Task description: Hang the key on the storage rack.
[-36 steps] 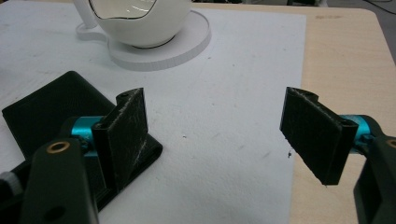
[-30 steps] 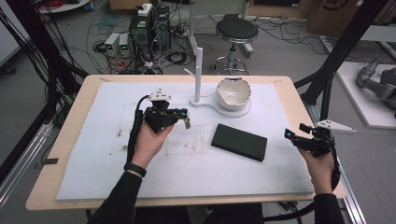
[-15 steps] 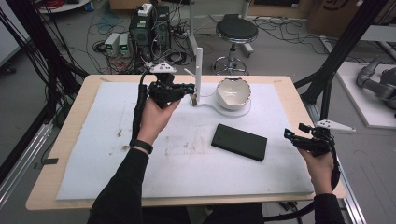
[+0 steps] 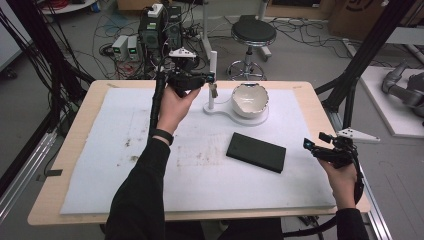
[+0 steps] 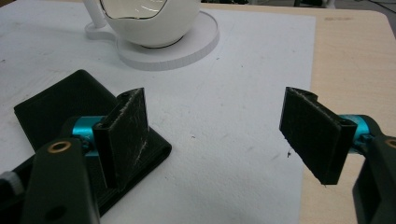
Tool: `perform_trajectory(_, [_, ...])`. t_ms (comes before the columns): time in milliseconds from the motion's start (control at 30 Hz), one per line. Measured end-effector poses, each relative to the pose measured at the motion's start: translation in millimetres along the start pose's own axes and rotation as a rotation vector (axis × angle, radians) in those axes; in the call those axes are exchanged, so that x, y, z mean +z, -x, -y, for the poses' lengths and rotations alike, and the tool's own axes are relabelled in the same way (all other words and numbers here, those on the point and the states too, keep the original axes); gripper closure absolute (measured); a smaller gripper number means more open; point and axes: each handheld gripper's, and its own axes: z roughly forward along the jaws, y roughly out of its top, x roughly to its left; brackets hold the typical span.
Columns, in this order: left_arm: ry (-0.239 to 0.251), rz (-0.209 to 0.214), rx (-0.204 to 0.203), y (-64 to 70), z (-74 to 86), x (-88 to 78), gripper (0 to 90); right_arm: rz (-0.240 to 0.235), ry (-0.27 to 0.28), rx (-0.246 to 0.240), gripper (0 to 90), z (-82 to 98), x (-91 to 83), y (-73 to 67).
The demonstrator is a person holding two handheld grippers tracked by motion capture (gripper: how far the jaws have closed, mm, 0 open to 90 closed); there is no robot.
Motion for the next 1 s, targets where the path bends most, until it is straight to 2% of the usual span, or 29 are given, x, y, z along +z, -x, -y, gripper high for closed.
perform_trajectory(200, [0.008, -0.040, -0.021, -11.3, -1.4, 7.1, 88.0, 0.001, 0.003, 0.004, 24.0, 1.7, -2.3, 1.8])
perform_trajectory(267, [0.012, -0.039, -0.036, -15.3, -1.6, 9.7, 88.0, 0.002, 0.004, 0.009, 24.0, 2.2, -3.8, 2.3])
perform_trajectory(433, [0.002, -0.058, -0.043, -23.8, -0.5, 16.9, 87.9, 0.007, 0.011, 0.014, 24.0, 3.9, -6.9, 4.0])
perform_trajectory(500, [0.013, -0.065, -0.061, -26.8, 0.4, 18.4, 87.9, 0.007, 0.011, 0.012, 24.0, 4.4, -8.3, 4.7])
perform_trajectory(633, [0.029, -0.055, -0.088, -32.0, 0.9, 20.5, 87.9, 0.008, 0.013, 0.017, 24.0, 5.5, -10.2, 6.0])
perform_trajectory(833, [0.023, -0.045, -0.080, -31.0, -2.6, 25.0, 87.9, 0.008, 0.011, 0.024, 24.0, 6.9, -11.6, 7.3])
perform_trajectory(1000, [0.021, -0.044, -0.094, -33.4, -4.3, 26.5, 87.9, 0.008, 0.014, 0.024, 24.0, 6.9, -13.1, 7.5])
